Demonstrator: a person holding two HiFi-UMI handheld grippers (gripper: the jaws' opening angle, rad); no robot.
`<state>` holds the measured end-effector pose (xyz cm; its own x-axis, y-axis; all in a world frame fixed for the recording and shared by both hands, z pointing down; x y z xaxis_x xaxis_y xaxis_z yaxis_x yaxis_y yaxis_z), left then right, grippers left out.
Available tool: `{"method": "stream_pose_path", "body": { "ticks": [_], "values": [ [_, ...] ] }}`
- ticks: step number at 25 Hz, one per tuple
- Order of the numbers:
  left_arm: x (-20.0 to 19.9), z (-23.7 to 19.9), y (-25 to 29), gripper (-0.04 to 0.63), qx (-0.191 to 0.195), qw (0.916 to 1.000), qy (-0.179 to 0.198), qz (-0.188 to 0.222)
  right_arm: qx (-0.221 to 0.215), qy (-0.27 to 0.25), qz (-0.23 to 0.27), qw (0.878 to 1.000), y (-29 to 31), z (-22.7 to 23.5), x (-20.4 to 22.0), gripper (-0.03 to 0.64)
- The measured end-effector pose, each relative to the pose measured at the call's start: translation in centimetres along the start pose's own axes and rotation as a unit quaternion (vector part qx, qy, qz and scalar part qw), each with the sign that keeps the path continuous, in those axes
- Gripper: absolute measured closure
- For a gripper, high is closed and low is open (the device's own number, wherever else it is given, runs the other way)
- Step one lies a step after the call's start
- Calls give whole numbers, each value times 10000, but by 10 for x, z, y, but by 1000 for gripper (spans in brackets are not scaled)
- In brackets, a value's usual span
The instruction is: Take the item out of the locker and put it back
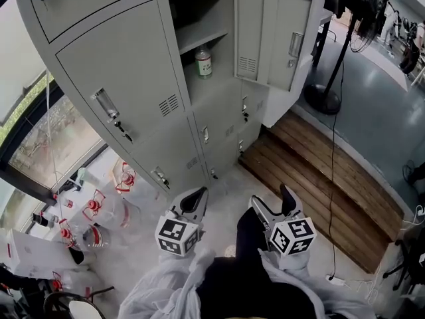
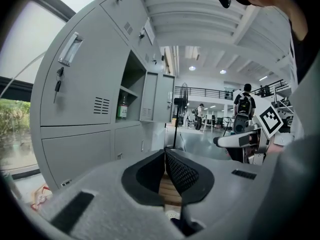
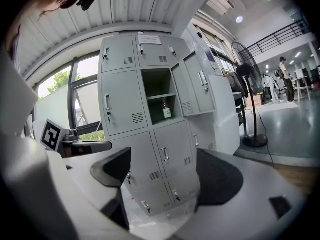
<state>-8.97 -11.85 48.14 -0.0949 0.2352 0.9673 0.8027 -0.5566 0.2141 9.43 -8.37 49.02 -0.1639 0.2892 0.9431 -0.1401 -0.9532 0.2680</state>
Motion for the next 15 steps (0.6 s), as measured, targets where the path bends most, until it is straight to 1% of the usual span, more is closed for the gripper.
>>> {"method": "stream_pose_path", "body": {
  "ticks": [3,6,11,15],
  "values": [
    [-5,-5,12,586,22,10000,-25,72,-44,-34,-28,10000,12,2,-4,222],
    [-10,-12,25,586,36,9999,31,90,-81,-59,17,9999,27,6,-14,222],
    [-22,-37,52,586,-70,9999,5,143,-200,-112,55,9997,62,16,-29,222],
    [-39,-54,78,586,-133,9997,69,179,-268,-98,86,9996,93,30,-47,222]
  ]
}}
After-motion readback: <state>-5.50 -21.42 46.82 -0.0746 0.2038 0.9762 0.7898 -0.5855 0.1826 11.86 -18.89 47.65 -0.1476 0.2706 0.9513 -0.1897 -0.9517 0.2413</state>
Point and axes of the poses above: the fingertips, and each gripper's own axes: y forward along the fingers, z to its right, x out of its underside, the point moved 1 cm from there along -y, backward along the fingers, and after that the axes turned 11 degrees about x, right-handed, at the moved point
